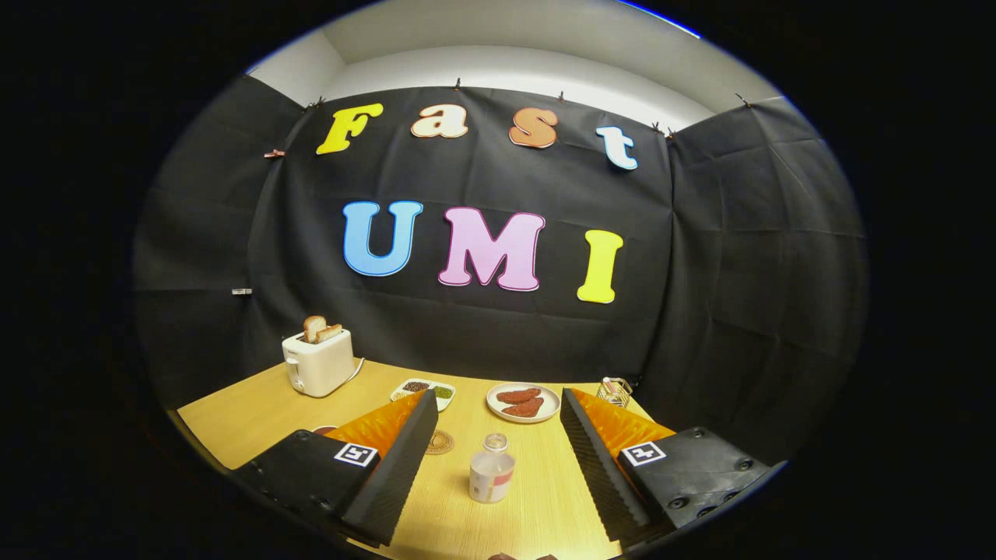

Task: Take the bottle from table, then pour the juice into the cup, finally place the bottle on the coaster

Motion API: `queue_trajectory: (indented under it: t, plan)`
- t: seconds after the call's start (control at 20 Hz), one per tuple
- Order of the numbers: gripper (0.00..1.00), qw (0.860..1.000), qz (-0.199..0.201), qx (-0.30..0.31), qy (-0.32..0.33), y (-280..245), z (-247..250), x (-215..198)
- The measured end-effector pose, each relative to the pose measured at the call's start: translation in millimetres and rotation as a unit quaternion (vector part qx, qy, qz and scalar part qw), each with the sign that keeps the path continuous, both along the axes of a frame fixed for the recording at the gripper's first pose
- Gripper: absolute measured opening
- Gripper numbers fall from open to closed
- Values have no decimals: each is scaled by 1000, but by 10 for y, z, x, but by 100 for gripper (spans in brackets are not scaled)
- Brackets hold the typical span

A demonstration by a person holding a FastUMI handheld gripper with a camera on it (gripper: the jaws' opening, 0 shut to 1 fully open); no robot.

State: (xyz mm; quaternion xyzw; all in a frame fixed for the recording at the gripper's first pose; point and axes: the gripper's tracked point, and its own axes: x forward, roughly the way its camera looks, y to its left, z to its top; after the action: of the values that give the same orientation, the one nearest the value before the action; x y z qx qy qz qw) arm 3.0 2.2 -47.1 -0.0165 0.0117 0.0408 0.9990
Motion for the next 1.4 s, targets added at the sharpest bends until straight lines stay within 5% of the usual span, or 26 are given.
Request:
queue_trajectory:
  t: [0.65, 1.4]
  plan:
    - [97, 997, 73, 17, 22, 60, -513, 525]
    - [98, 995, 73, 15, 66, 122, -1521, 970]
